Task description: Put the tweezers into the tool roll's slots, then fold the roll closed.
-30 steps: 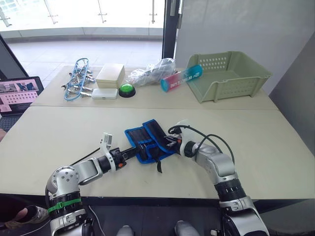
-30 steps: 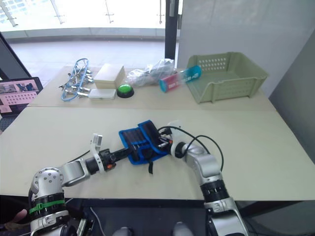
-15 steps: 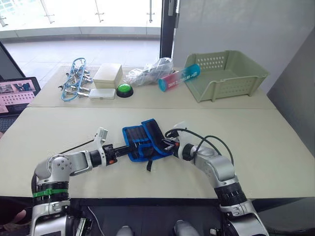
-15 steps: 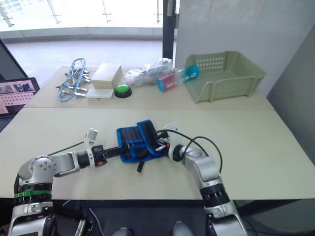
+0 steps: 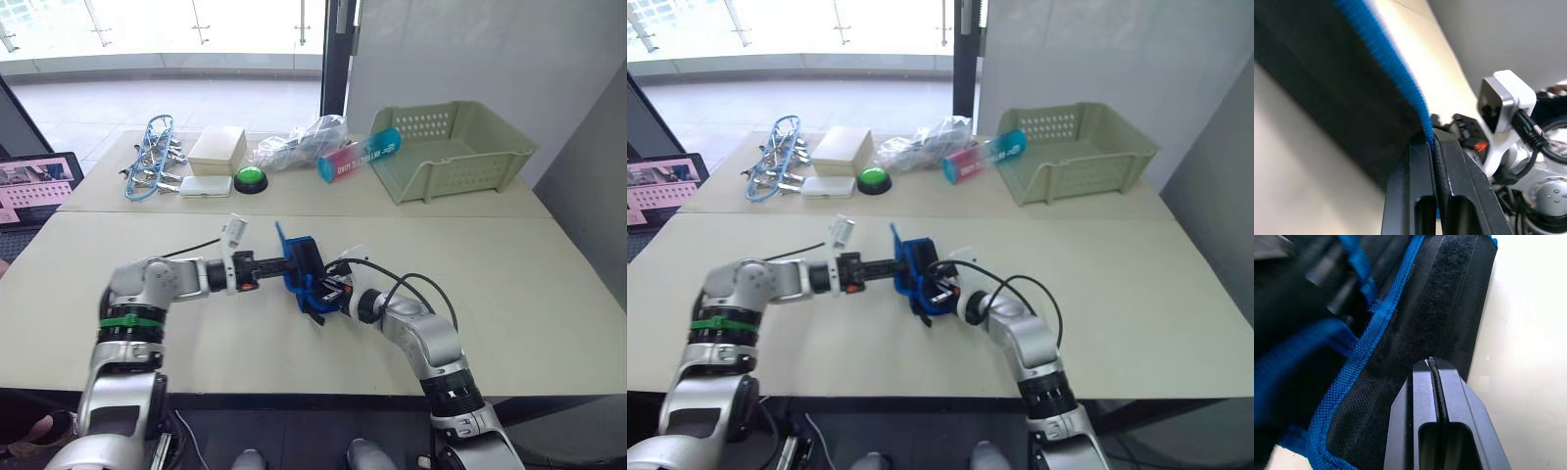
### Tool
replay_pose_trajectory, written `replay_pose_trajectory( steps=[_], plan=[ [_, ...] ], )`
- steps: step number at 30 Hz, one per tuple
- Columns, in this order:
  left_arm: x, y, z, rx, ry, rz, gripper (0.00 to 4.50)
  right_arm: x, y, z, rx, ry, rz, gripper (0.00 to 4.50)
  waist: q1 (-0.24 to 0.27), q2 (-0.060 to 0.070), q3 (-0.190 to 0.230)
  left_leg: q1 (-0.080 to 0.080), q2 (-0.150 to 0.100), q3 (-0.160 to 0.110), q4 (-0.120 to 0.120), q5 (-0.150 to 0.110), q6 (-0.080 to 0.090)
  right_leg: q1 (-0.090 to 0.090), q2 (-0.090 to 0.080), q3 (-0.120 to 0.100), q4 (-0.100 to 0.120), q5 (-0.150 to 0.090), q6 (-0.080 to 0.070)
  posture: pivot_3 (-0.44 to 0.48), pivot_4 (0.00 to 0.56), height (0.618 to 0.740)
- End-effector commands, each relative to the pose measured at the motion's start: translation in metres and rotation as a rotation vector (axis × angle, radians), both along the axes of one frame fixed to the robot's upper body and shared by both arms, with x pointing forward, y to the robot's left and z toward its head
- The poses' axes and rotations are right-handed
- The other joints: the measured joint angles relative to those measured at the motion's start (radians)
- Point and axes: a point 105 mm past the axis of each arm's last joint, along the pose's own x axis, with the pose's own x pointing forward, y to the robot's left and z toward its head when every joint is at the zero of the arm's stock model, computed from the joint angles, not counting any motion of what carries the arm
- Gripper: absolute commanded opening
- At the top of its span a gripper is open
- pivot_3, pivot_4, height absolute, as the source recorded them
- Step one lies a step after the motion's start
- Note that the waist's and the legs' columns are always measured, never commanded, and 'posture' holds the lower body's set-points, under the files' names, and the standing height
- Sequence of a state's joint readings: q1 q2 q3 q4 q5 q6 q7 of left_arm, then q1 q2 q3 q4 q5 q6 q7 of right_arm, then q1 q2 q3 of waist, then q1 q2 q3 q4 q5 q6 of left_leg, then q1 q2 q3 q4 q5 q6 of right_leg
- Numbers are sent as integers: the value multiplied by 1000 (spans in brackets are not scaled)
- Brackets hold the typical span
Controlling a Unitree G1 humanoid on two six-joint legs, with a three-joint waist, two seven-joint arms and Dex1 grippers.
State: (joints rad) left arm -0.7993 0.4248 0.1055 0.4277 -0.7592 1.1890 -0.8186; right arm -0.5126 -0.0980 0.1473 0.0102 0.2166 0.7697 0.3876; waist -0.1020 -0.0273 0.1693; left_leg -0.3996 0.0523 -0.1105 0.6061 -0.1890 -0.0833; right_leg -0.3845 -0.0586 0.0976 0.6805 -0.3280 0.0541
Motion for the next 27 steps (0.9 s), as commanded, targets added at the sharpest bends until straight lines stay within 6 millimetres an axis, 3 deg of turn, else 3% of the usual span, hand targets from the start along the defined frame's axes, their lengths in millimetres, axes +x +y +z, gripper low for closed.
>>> replay_pose_trajectory(
  steps=[1,7,10,16,22,27],
  plan=[
    [9,-15,-2,-16,-28,30,35,-10,-1,-32,-38,138,7,0,0,0,0,0,0,0,0,0,0,0,0,0,0,0,0,0,150,740],
    [19,-30,-28,26,5,84,35,-8,-9,-18,25,118,-16,0,8,0,0,-1,0,0,0,0,0,0,0,0,0,0,0,0,150,740],
    [20,-36,-45,74,16,99,35,-3,-17,6,149,94,-48,0,16,0,0,-2,-1,0,1,0,0,0,-1,0,0,0,0,0,150,740],
    [23,-47,-57,98,35,107,35,-9,-28,48,261,-15,8,0,38,0,0,-5,-2,0,2,0,0,-1,-1,0,-1,0,1,0,150,740],
    [23,-53,-61,113,51,97,35,-23,-30,53,246,-62,71,0,45,0,0,-5,-2,0,2,0,0,0,-2,-1,-2,0,2,0,150,740],
    [17,-58,-56,86,54,49,1616,-28,-33,51,253,-65,77,0,50,0,0,-5,-3,0,3,0,0,0,-2,0,-3,0,2,0,150,740]
  ],
)
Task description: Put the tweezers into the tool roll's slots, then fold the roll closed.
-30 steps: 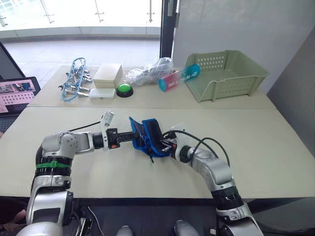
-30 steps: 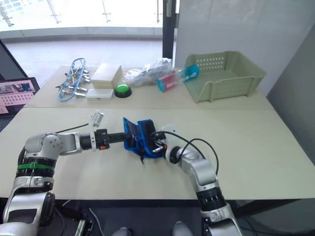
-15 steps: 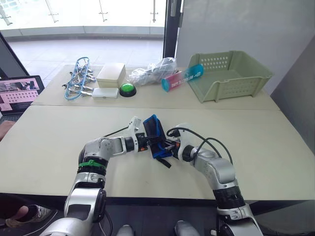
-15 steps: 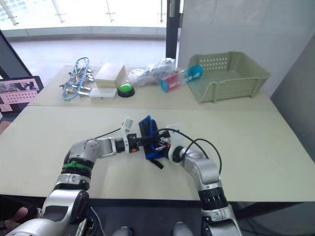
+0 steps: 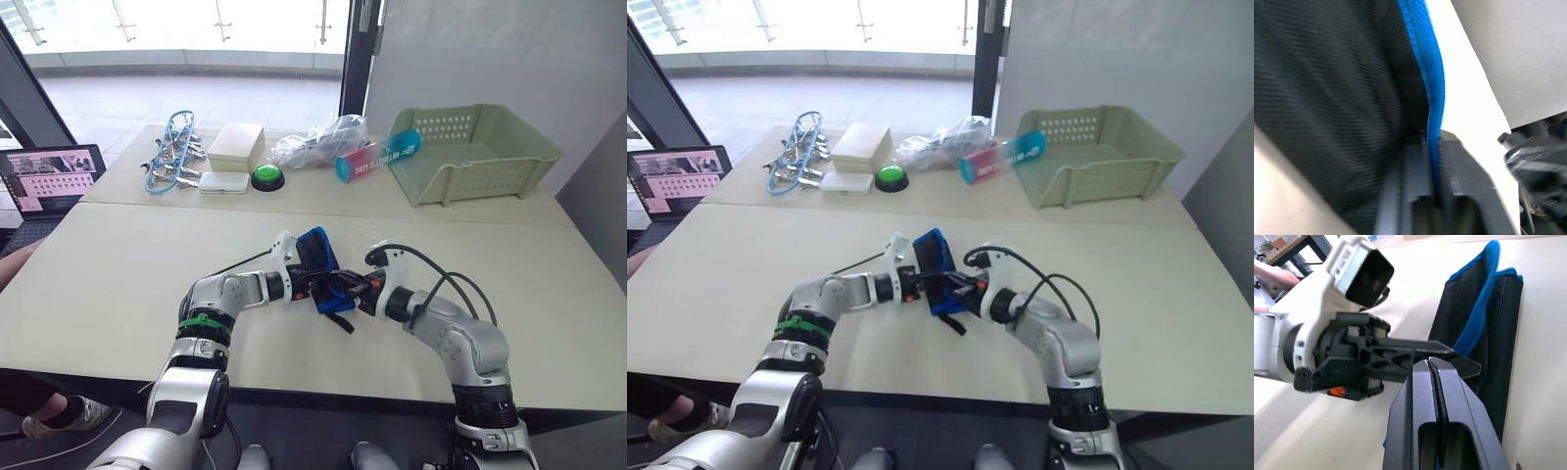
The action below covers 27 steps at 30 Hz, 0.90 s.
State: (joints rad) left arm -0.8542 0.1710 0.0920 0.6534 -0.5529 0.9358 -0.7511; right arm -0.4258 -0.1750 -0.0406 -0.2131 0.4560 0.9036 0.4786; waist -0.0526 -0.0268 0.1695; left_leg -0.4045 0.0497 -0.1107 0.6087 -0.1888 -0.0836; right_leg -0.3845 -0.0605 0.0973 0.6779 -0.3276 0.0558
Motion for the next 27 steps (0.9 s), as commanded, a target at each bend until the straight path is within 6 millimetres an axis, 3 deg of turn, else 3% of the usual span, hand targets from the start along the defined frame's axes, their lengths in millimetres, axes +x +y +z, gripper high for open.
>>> replay_pose_trajectory(
  steps=[1,4,7,11,18,26,27],
  plan=[
    [-5,1,-16,49,57,0,1938,-9,2,17,25,-78,33,0,1,0,0,0,0,0,0,0,0,0,0,0,0,0,0,0,150,740],
    [-4,3,-16,44,75,6,2872,-14,1,16,16,-85,55,0,1,0,0,3,0,0,0,0,0,3,0,0,0,0,0,0,150,740],
    [-4,3,-17,51,72,2,2872,-19,3,12,9,-81,77,0,-3,0,0,13,0,0,-1,0,0,13,0,0,-2,0,1,0,150,740],
    [-3,4,-15,49,70,7,2872,-19,9,1,-43,-66,84,0,-7,0,0,14,0,0,-2,0,0,15,0,0,-4,-2,4,0,150,740],
    [0,6,-10,27,68,19,2872,-4,11,-26,-177,-49,18,0,-21,0,0,17,1,0,-2,0,0,18,1,0,-4,-3,7,0,150,740],
    [0,8,-9,18,80,25,2872,3,8,-28,-184,-67,3,0,-39,0,0,20,1,0,-2,0,0,19,1,1,-4,-3,9,0,150,740],
    [0,8,-9,16,82,26,2872,-1,9,-17,-122,-90,27,0,-39,0,0,20,1,0,-2,0,0,19,1,1,-4,-3,9,0,150,740]
  ],
)
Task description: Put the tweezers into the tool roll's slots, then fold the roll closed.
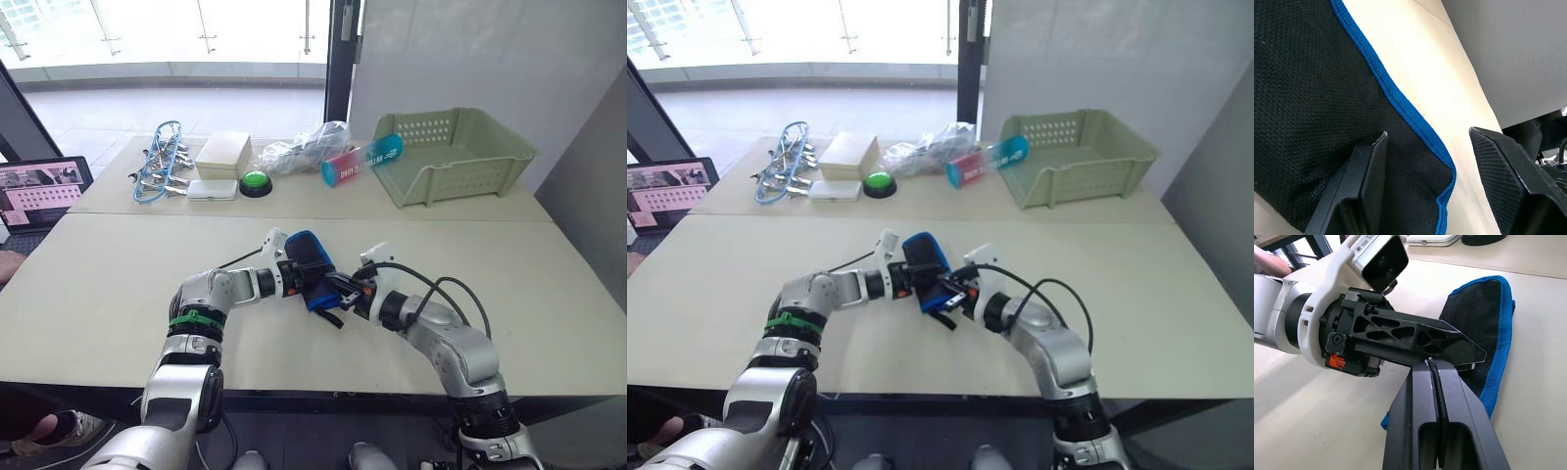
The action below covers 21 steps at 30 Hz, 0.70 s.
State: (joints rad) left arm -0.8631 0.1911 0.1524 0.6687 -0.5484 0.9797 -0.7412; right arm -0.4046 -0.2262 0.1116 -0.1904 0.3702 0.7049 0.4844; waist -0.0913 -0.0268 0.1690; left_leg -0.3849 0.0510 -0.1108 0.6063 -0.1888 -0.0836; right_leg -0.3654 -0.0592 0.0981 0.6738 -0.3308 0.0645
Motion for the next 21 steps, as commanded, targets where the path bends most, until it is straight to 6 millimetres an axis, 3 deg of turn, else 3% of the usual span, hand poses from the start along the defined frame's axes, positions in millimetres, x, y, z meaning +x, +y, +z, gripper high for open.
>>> replay_pose_trajectory(
  steps=[1,3,9,16,21],
  plan=[
    [-5,-6,-11,33,43,-22,2872,-4,-7,1,51,23,15,0,0,0,0,0,0,0,0,0,0,0,0,0,0,0,0,0,150,740],
    [-6,-7,-11,32,45,-28,2872,-15,-15,21,119,-24,86,0,10,0,0,-1,0,0,0,0,0,0,0,0,0,0,0,0,150,740],
    [-8,-8,-11,26,53,-41,2872,-27,-17,36,183,-10,182,0,25,0,0,-9,-1,0,-1,-1,1,-3,-1,-1,-9,4,-6,0,150,740],
    [-10,-9,-10,22,56,-48,2872,-15,-13,14,41,13,137,0,29,0,0,-10,-1,0,-1,-1,1,-4,-1,-1,-10,4,-6,0,150,740],
    [-11,-9,-10,20,57,-54,2872,8,-12,-2,-19,22,26,0,28,0,0,-11,-1,0,-1,-1,1,-5,-1,-1,-10,4,-6,0,150,740]
  ],
)
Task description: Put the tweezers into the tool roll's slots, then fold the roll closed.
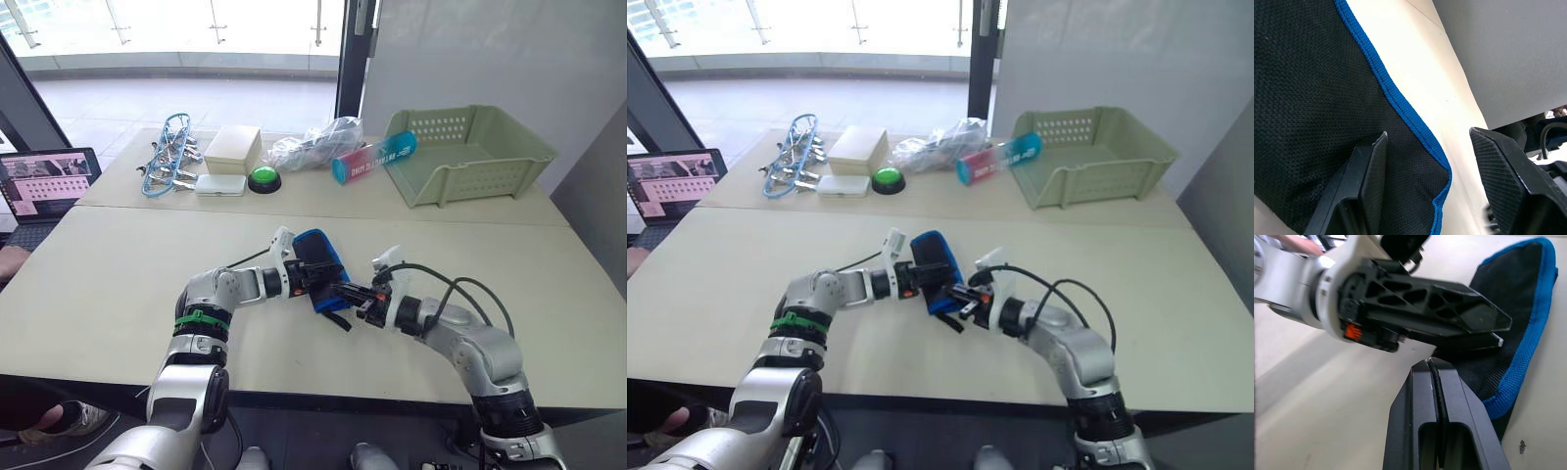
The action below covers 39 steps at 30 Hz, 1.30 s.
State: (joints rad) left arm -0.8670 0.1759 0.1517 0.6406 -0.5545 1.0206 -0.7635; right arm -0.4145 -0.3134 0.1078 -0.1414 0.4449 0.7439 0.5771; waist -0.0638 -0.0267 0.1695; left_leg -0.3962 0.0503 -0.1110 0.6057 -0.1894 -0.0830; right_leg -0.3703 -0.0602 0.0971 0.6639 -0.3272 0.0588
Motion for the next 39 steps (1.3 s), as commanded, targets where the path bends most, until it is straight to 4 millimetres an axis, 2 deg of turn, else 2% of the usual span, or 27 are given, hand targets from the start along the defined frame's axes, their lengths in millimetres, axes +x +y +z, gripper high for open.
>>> replay_pose_trajectory(
  steps=[1,3,5,7,10,14,17,19,23,24,28,30,34,37,39],
  plan=[
    [-6,0,-16,48,53,-8,2872,16,-2,8,-10,-61,-75,0,1,0,0,0,0,0,0,0,0,0,0,0,0,0,0,0,150,740],
    [-7,0,-16,48,53,-11,2872,20,-2,0,-44,-47,-89,0,2,0,0,-1,0,0,0,0,0,-1,0,0,0,0,0,0,150,740],
    [-6,1,-16,54,41,-9,2872,19,-3,-16,-103,8,-89,0,3,0,0,-2,0,0,0,0,0,-1,0,0,0,0,0,0,150,740],
    [-4,5,-13,63,-16,0,2872,18,-7,-35,-143,78,-107,0,3,0,0,-2,0,0,0,0,0,-1,0,0,0,0,0,0,150,740],
    [4,15,-6,71,-75,47,2872,14,-10,-51,-163,135,-120,0,3,0,0,-1,0,0,0,0,0,-1,0,0,0,0,0,0,150,740],
    [10,30,10,68,-177,75,2872,11,-12,-55,-150,157,-130,0,0,0,0,-1,0,0,0,0,0,0,0,0,0,0,0,0,150,740],
    [13,39,22,94,-316,80,2026,12,-12,-54,-141,154,-143,0,-1,0,0,0,0,0,0,0,0,0,0,0,0,0,0,0,150,740],
    [14,40,31,64,-347,86,1318,12,-12,-53,-139,154,-146,0,1,0,0,-1,0,0,0,0,0,0,0,0,0,0,0,0,150,740],
    [14,30,43,144,-555,33,45,14,-12,-53,-135,156,-156,0,8,0,0,-2,0,0,1,0,0,0,0,0,0,0,0,0,150,740],
    [14,28,43,161,-583,20,45,14,-12,-53,-135,156,-157,0,8,0,0,-2,0,0,1,0,0,0,0,0,0,0,0,0,150,740],
    [10,11,32,226,-652,-60,45,13,-10,-53,-132,158,-157,0,7,0,0,-1,0,0,1,0,0,0,0,0,0,0,0,0,150,740],
    [9,2,11,300,-661,-111,45,12,-8,-53,-133,159,-152,0,6,0,0,-1,0,0,1,0,0,0,0,0,0,0,0,0,150,740],
    [15,2,-23,419,-631,-117,45,10,-7,-52,-135,160,-151,0,7,0,0,-2,0,0,1,0,0,-1,0,0,0,0,0,0,150,740],
    [16,4,-37,482,-630,-143,45,8,-9,-54,-159,176,-157,0,9,0,-1,-1,0,0,1,0,0,1,0,0,0,0,0,0,150,740],
    [20,6,-39,489,-610,-122,45,6,-13,-62,-200,215,-172,0,11,0,-1,1,0,0,1,0,0,2,0,0,0,0,0,0,150,740]
  ],
)
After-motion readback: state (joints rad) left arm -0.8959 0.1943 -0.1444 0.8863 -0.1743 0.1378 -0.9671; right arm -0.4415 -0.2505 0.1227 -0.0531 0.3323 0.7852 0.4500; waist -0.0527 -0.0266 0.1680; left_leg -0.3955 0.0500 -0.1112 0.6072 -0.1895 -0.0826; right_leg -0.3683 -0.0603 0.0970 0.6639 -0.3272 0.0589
